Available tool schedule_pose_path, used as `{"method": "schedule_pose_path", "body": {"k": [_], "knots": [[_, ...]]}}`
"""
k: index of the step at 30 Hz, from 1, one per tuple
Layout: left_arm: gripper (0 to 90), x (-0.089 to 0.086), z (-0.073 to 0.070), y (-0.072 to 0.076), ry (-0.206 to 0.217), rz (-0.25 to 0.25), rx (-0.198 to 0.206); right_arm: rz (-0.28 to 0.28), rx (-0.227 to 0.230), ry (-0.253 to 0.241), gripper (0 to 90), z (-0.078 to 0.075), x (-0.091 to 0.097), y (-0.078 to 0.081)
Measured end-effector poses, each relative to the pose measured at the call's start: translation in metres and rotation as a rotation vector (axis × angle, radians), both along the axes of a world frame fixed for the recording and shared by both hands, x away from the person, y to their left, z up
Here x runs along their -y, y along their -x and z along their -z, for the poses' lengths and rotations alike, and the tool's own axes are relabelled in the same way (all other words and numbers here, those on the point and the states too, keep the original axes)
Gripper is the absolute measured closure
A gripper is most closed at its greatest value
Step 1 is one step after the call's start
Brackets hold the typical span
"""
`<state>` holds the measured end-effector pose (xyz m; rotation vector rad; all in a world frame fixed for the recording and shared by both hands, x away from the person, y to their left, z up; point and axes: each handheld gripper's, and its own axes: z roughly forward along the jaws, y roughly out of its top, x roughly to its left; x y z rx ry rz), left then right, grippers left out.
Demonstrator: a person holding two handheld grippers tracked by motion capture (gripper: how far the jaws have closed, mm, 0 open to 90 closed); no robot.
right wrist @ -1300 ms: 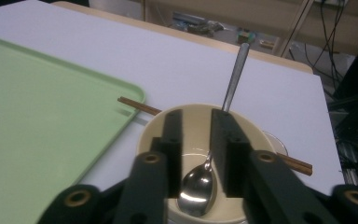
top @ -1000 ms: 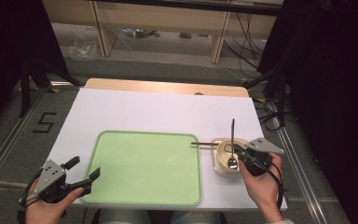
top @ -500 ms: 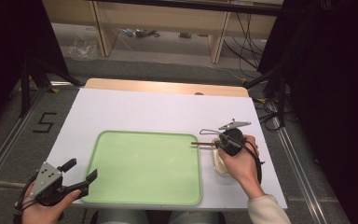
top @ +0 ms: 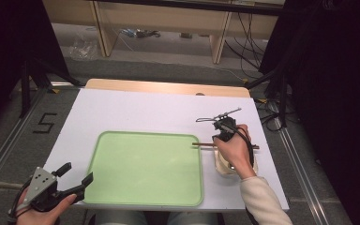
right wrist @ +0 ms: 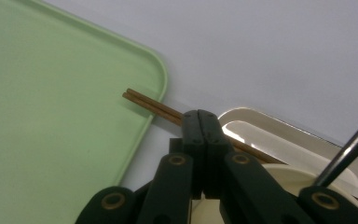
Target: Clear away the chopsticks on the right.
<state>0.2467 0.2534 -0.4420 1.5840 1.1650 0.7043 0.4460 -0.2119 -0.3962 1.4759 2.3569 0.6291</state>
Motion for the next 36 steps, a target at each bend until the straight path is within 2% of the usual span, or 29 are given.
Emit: {"method": "schedule_pose_path", "body": {"k": [3, 4, 5, 6, 7, 8, 10, 11, 12, 13, 14, 15, 16, 17, 18, 19, 21, 24, 25, 28, 29, 32, 33, 36], "knots": [[18.4, 0.0, 0.0, 0.001, -0.005, -0.003, -0.006, 0.012, -0.021, 0.023, 90.0, 0.003, -0.003, -0.004], [18.4, 0.0, 0.0, 0.0, 0.0, 0.002, 0.0, 0.042, -0.064, 0.024, 90.0, 0.006, -0.006, -0.007], [18.4, 0.0, 0.0, 0.0, 0.001, 0.001, -0.002, 0.021, -0.051, 0.061, 90.0, 0.008, -0.005, -0.01], [18.4, 0.0, 0.0, 0.0, 0.001, 0.002, -0.001, 0.046, -0.083, 0.06, 90.0, 0.009, -0.008, -0.012], [18.4, 0.0, 0.0, 0.0, 0.002, 0.002, 0.0, 0.05, -0.076, 0.071, 90.0, 0.012, -0.009, -0.015], [18.4, -0.001, 0.0, 0.0, 0.0, 0.001, -0.004, 0.076, -0.101, 0.079, 90.0, 0.013, -0.011, -0.016], [18.4, -0.001, 0.0, 0.0, -0.001, 0.002, -0.006, 0.087, -0.117, 0.081, 90.0, 0.016, -0.012, -0.018], [18.4, -0.001, 0.0, 0.0, 0.0, 0.003, -0.007, 0.078, -0.108, 0.104, 90.0, 0.018, -0.012, -0.021], [18.4, -0.001, 0.0, 0.0, 0.0, 0.003, -0.006, 0.099, -0.139, 0.105, 90.0, 0.019, -0.013, -0.022], [18.4, -0.001, 0.0, 0.0, 0.0, 0.003, -0.006, 0.099, -0.139, 0.105, 90.0, 0.019, -0.013, -0.022], [18.4, -0.001, 0.0, 0.0, -0.001, 0.002, -0.007, 0.098, -0.158, 0.11, 90.0, 0.022, -0.012, -0.025], [18.4, -0.001, 0.0, 0.0, -0.001, 0.002, -0.007, 0.098, -0.158, 0.11, 90.0, 0.022, -0.012, -0.025], [18.4, 0.0, 0.0, 0.0, -0.002, 0.003, -0.007, 0.092, -0.144, 0.131, 90.0, 0.026, -0.01, -0.028], [18.4, 0.0, 0.0, 0.0, -0.002, 0.003, -0.007, 0.064, -0.127, 0.141, 90.0, 0.028, -0.008, -0.03], [18.4, 0.0, 0.0, 0.0, -0.001, 0.004, -0.007, 0.064, -0.127, 0.141, 90.0, 0.028, -0.008, -0.03], [18.4, 0.0, 0.0, 0.0, -0.001, 0.003, -0.007, 0.007, -0.126, 0.179, 90.0, 0.028, -0.005, -0.033], [18.4, 0.0, 0.0, 0.0, -0.002, 0.003, -0.008, 0.025, -0.115, 0.169, 90.0, 0.03, -0.005, -0.033], [18.5, 0.0, 0.0, 0.0, -0.002, 0.003, -0.009, 0.032, -0.121, 0.164, 90.0, 0.031, -0.005, -0.034], [18.5, 0.0, 0.0, 0.0, -0.002, 0.003, -0.009, 0.048, -0.138, 0.164, 90.0, 0.032, -0.006, -0.034], [18.5, 0.0, 0.0, 0.0, -0.002, 0.003, -0.008, 0.038, -0.125, 0.156, 90.0, 0.034, -0.005, -0.035], [18.5, 0.0, 0.0, 0.0, -0.002, 0.003, -0.008, 0.034, -0.141, 0.163, 90.0, 0.033, -0.005, -0.035], [18.5, 0.0, 0.0, 0.0, -0.002, 0.003, -0.009, 0.033, -0.134, 0.166, 90.0, 0.034, -0.005, -0.036], [18.5, 0.0, 0.0, 0.0, -0.002, 0.003, -0.009, -0.008, -0.117, 0.175, 90.0, 0.034, -0.002, -0.038], [18.5, 0.0, 0.001, 0.0, -0.003, 0.003, -0.009, 0.002, -0.119, 0.17, 90.0, 0.035, -0.003, -0.038]]}}
